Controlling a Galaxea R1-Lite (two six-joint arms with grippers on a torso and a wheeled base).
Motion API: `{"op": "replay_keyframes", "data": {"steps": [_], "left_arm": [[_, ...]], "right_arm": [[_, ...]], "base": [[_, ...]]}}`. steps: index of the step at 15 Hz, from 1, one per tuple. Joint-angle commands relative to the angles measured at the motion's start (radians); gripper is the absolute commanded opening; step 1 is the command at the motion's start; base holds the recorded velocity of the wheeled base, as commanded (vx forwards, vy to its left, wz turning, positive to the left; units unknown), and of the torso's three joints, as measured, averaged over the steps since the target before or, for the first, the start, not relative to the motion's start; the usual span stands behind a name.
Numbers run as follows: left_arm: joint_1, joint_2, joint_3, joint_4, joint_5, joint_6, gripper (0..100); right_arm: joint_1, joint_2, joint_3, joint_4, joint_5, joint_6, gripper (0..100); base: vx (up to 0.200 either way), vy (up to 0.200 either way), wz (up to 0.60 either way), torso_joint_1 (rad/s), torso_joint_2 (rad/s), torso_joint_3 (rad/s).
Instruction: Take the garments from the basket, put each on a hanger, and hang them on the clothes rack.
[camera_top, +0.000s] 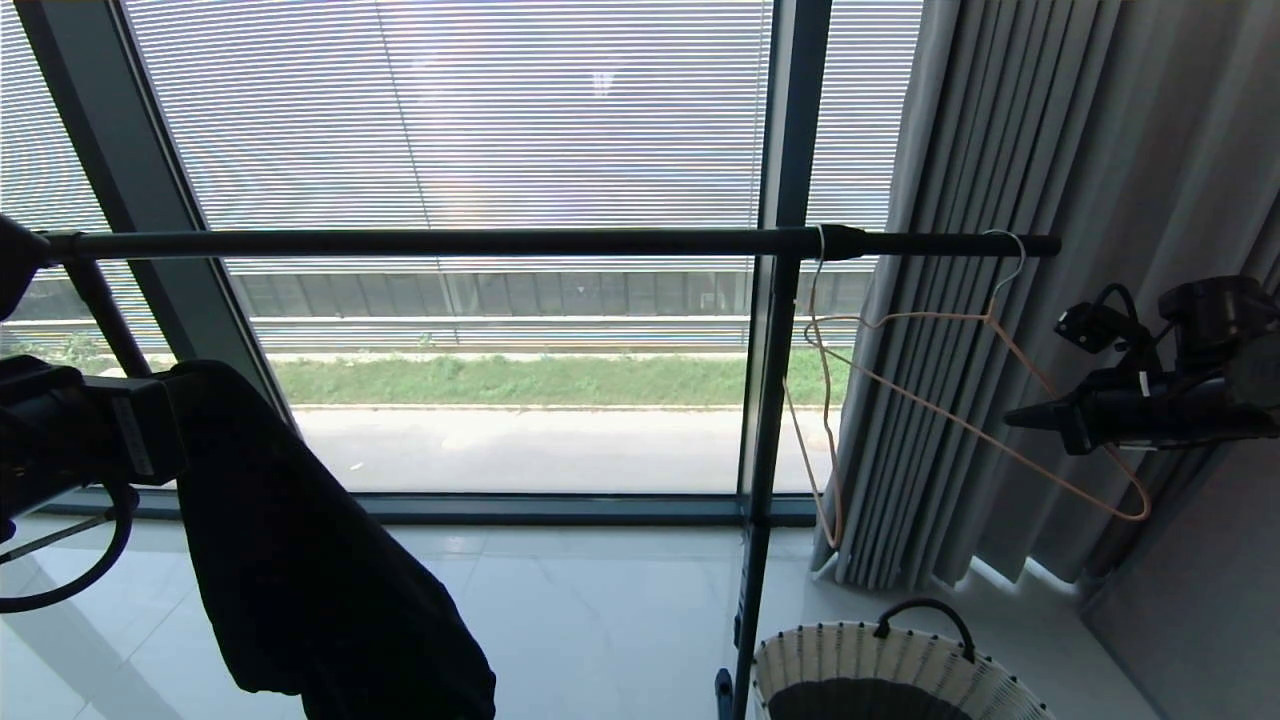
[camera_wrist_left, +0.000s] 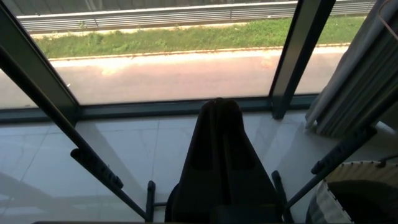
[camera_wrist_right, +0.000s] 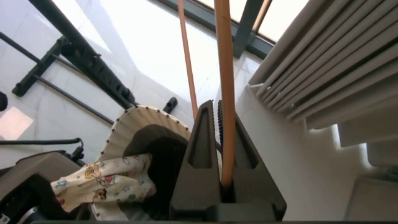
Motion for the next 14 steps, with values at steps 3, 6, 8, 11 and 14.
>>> {"op": "replay_keyframes", "data": {"steps": [3, 6, 8, 11, 14], "left_arm": [[0.0, -0.001, 0.0, -0.001, 0.0, 0.0, 0], [0.0, -0.002, 0.0, -0.001, 0.0, -0.001, 0], [0.0, -0.002, 0.0, -0.001, 0.0, -0.001, 0], [0.003, 0.007, 0.005, -0.002, 0.088, 0.002, 0], [0.005, 0.01, 0.008, -0.004, 0.124, 0.003, 0]], "right_arm": [[-0.001, -0.039, 0.005, -0.002, 0.004, 0.012, 0], [-0.001, -0.099, 0.015, -0.037, 0.004, 0.109, 0], [-0.001, -0.137, 0.051, -0.091, 0.001, 0.135, 0], [-0.003, -0.218, 0.135, -0.094, -0.002, 0.146, 0], [-0.003, -0.296, 0.204, -0.092, -0.02, 0.152, 0]], "base": [[0.0, 0.0, 0.0, 0.0, 0.0, 0.0], [0.0, 0.0, 0.0, 0.0, 0.0, 0.0], [0.0, 0.0, 0.0, 0.0, 0.0, 0.0], [0.0, 0.0, 0.0, 0.0, 0.0, 0.0], [0.0, 0.0, 0.0, 0.0, 0.0, 0.0]]}}
